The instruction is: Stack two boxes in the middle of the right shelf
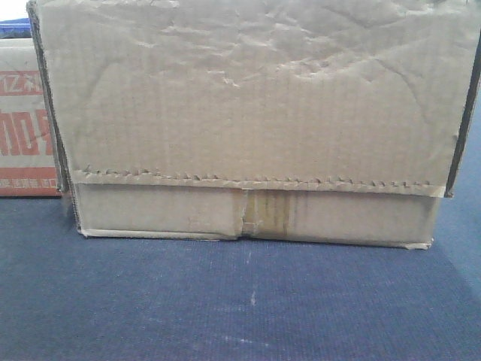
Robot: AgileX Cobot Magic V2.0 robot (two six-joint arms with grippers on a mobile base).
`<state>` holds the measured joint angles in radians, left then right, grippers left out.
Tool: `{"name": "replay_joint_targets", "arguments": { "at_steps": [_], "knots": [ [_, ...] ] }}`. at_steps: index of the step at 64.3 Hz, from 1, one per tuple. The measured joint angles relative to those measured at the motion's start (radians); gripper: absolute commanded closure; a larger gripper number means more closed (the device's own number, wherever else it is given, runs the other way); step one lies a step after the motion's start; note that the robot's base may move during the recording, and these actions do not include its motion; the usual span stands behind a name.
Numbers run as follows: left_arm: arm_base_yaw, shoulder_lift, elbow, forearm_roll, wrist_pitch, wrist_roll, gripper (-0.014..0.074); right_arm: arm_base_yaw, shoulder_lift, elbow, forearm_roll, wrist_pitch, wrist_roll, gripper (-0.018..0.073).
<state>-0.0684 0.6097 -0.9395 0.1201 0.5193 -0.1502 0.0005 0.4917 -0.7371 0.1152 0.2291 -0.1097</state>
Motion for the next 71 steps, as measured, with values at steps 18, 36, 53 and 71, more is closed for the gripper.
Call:
{"name": "replay_joint_targets", "arguments": {
  "at_steps": [18, 36, 53, 71],
  "knots": [
    [-0.036, 0.372, -0.283, 0.008, 0.29, 0.019, 0.0045, 0.0, 0.102, 0.0, -0.006, -0.067, 0.0, -0.001],
    [0.139, 0.737, -0.638, -0.168, 0.489, 0.241, 0.0046, 0.019, 0.102, 0.0, -0.006, -0.067, 0.0, -0.001],
    [0.299, 0.942, -0.693, -0.268, 0.558, 0.446, 0.0046, 0.031, 0.102, 0.0, -0.006, -0.063, 0.0, -0.001],
    [0.3, 1.105, -0.693, -0.276, 0.501, 0.481, 0.0046, 0.031, 0.102, 0.0, -0.006, -0.061, 0.0, -0.001]
  ]
}}
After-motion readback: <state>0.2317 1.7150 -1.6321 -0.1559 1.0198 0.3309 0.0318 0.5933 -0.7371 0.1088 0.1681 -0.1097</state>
